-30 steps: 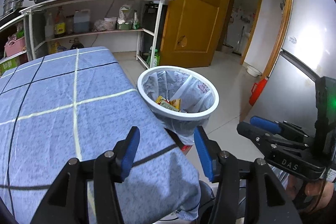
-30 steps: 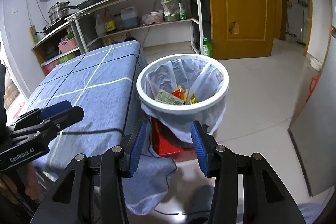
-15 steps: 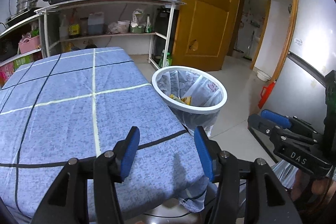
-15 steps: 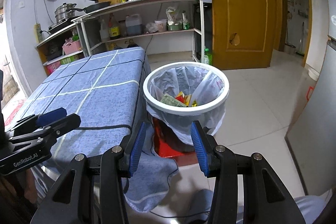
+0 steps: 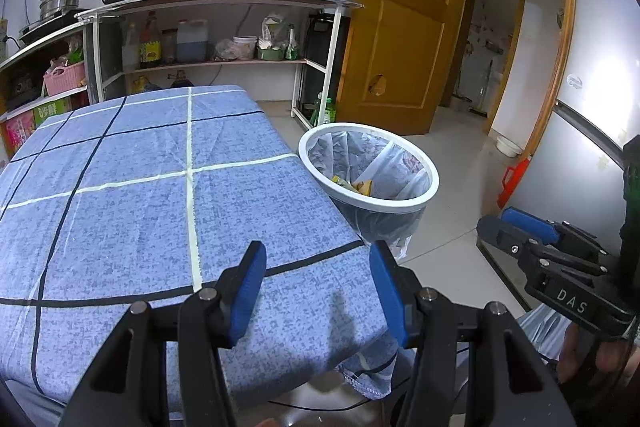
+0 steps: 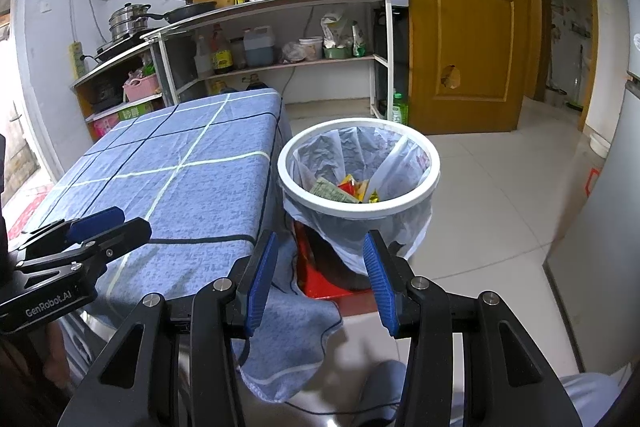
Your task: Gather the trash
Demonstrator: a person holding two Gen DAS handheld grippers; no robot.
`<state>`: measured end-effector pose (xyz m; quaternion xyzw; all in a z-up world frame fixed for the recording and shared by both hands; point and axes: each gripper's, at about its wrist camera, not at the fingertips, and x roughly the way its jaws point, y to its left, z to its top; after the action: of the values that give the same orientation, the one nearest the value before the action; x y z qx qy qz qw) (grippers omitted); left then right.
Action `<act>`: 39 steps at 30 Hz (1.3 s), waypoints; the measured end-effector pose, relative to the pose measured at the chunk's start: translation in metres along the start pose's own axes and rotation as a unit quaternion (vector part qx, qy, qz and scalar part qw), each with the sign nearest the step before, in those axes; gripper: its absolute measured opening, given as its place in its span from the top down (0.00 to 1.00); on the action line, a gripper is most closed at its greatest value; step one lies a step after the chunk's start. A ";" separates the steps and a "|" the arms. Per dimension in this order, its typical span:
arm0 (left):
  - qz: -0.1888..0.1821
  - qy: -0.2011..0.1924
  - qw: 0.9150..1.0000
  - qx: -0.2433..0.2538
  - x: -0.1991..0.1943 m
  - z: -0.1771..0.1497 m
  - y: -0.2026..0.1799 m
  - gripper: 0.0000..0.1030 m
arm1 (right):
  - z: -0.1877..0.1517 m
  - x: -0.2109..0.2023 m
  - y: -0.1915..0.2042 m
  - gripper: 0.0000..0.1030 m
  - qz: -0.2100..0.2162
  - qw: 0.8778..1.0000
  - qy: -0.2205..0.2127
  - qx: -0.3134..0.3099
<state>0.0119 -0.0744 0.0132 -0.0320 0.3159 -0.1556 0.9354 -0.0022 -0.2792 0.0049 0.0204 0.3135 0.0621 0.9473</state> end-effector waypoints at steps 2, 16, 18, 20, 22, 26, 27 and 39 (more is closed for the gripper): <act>0.000 0.001 1.000 0.000 0.000 0.000 -0.001 0.46 | 0.000 0.001 0.000 0.56 0.001 1.000 0.002 0.000; 0.002 0.002 1.000 0.000 0.000 0.000 -0.003 0.46 | 0.000 0.002 -0.001 0.56 0.002 1.000 0.000 0.000; 0.002 0.003 1.000 0.000 0.001 0.000 -0.004 0.46 | 0.000 0.002 0.000 0.56 0.002 1.000 0.001 -0.001; 0.001 0.003 1.000 -0.001 0.002 0.001 -0.004 0.46 | 0.000 0.002 0.000 0.56 0.002 1.000 0.003 -0.001; 0.002 0.003 1.000 0.000 0.002 0.000 -0.005 0.46 | 0.000 0.002 0.000 0.56 0.002 1.000 0.003 0.000; 0.002 0.003 1.000 -0.001 0.002 0.000 -0.006 0.46 | -0.001 0.003 0.000 0.56 0.003 1.000 0.003 0.001; 0.002 0.003 1.000 0.000 0.002 0.000 -0.006 0.46 | -0.001 0.003 0.000 0.56 0.004 1.000 0.003 0.001; 0.007 0.004 1.000 -0.001 0.005 0.000 -0.007 0.46 | -0.001 0.003 0.000 0.56 0.004 1.000 0.004 0.001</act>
<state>0.0137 -0.0822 0.0119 -0.0300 0.3201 -0.1494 0.9351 0.0000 -0.2790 0.0022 0.0221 0.3173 0.0657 0.9458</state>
